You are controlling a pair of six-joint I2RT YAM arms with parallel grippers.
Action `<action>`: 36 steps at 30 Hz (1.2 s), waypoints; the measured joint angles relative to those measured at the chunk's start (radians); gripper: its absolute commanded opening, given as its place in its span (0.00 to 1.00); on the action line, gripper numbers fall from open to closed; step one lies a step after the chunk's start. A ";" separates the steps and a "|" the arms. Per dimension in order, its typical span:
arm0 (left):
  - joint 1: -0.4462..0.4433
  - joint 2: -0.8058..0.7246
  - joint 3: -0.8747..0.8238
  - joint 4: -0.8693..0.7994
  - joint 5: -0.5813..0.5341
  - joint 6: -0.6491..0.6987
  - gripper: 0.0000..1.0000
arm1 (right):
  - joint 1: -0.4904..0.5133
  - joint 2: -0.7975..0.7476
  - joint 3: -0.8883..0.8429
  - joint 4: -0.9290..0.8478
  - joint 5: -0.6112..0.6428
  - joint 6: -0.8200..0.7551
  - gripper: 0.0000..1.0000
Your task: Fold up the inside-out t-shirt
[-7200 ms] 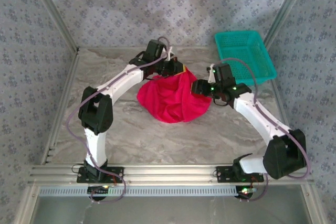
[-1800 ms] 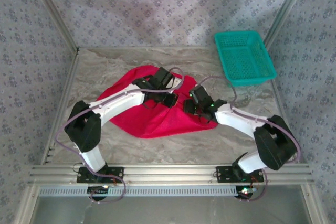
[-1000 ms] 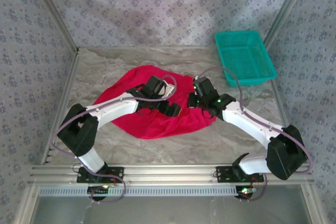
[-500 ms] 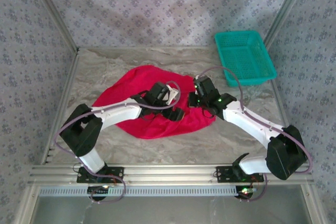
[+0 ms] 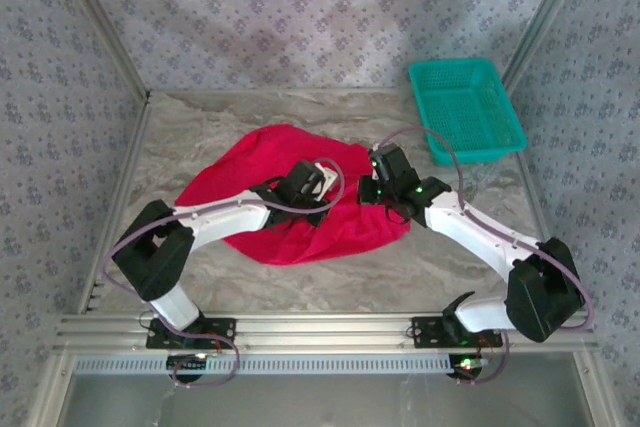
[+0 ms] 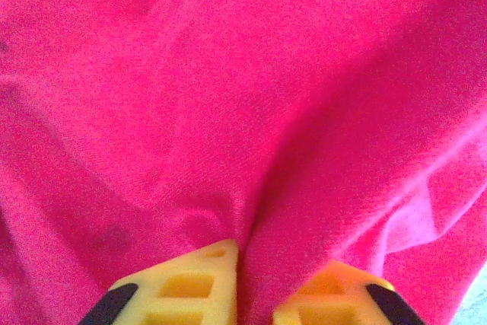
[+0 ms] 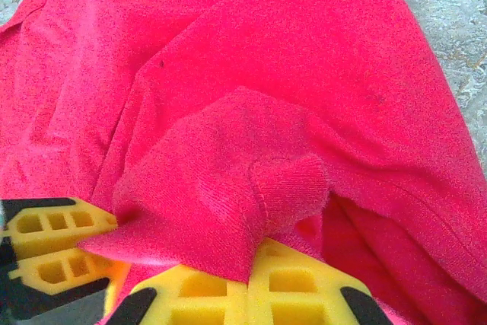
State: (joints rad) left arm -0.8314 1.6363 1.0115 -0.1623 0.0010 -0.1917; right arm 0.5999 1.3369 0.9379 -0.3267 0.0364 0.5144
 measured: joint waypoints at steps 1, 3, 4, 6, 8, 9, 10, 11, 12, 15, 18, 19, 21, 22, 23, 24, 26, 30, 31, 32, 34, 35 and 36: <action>0.000 -0.008 0.002 -0.006 -0.008 0.003 0.07 | 0.000 0.000 0.000 0.000 0.000 0.000 0.00; 0.000 -0.019 0.010 -0.022 -0.019 0.010 0.06 | 0.000 0.000 0.000 0.000 0.001 -0.001 0.00; 0.000 -0.025 0.015 -0.030 -0.023 0.012 0.07 | 0.000 0.001 0.000 0.000 0.002 -0.003 0.00; 0.000 -0.032 0.025 -0.049 -0.029 0.019 0.08 | 0.000 0.004 0.000 -0.001 0.009 -0.008 0.00; 0.000 -0.044 0.027 -0.064 -0.034 0.031 0.24 | -0.003 0.012 0.002 -0.011 0.020 -0.014 0.00; 0.000 -0.050 0.027 -0.071 -0.033 0.038 0.33 | -0.007 0.015 0.002 -0.018 0.023 -0.016 0.00; 0.000 -0.058 0.027 -0.079 -0.032 0.041 0.40 | -0.013 0.019 0.002 -0.024 0.026 -0.018 0.00; 0.000 -0.064 0.027 -0.082 -0.030 0.043 0.46 | -0.021 0.021 0.002 -0.031 0.027 -0.019 0.00; 0.002 -0.068 0.027 -0.082 -0.023 0.045 0.46 | -0.027 0.023 0.002 -0.036 0.027 -0.020 0.00; 0.012 -0.071 0.024 -0.073 0.013 0.029 0.36 | -0.042 0.023 0.006 -0.047 0.028 -0.026 0.00; 0.018 -0.071 0.001 -0.058 0.050 0.028 0.55 | -0.042 0.023 0.018 -0.052 0.027 -0.027 0.00; 0.020 -0.071 -0.008 -0.054 0.063 0.021 0.59 | -0.042 0.023 0.021 -0.052 0.027 -0.030 0.00; 0.020 -0.071 -0.025 -0.041 0.088 0.009 0.71 | -0.042 0.023 0.024 -0.052 0.027 -0.031 0.00; 0.020 -0.071 -0.038 -0.027 0.102 0.003 0.75 | -0.044 0.023 0.024 -0.052 0.027 -0.031 0.00; 0.020 -0.072 -0.051 -0.014 0.114 -0.005 0.77 | -0.045 0.023 0.024 -0.053 0.027 -0.033 0.00; 0.020 -0.076 -0.068 -0.002 0.127 -0.013 0.79 | -0.046 0.023 0.024 -0.053 0.027 -0.034 0.00; 0.020 -0.086 -0.099 0.010 0.150 -0.023 0.81 | -0.049 0.023 0.024 -0.053 0.026 -0.034 0.00; 0.025 -0.103 -0.139 0.040 0.179 -0.036 0.75 | -0.053 0.026 0.027 -0.053 0.022 -0.034 0.00; 0.025 -0.103 -0.140 0.046 0.181 -0.037 0.71 | -0.053 0.027 0.027 -0.053 0.019 -0.034 0.00; 0.025 -0.101 -0.141 0.052 0.183 -0.040 0.66 | -0.055 0.027 0.029 -0.053 0.018 -0.034 0.00; 0.027 -0.090 -0.141 0.071 0.183 -0.040 0.58 | -0.055 0.027 0.030 -0.054 0.014 -0.034 0.00; 0.027 -0.081 -0.141 0.078 0.182 -0.039 0.57 | -0.055 0.027 0.032 -0.056 0.011 -0.034 0.00; 0.027 -0.066 -0.141 0.084 0.179 -0.035 0.57 | -0.055 0.027 0.032 -0.058 0.011 -0.034 0.00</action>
State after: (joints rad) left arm -0.8043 1.5700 0.8707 -0.0780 0.1795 -0.2272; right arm 0.5453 1.3643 0.9703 -0.3843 0.0471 0.4808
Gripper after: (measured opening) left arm 0.582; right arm 0.045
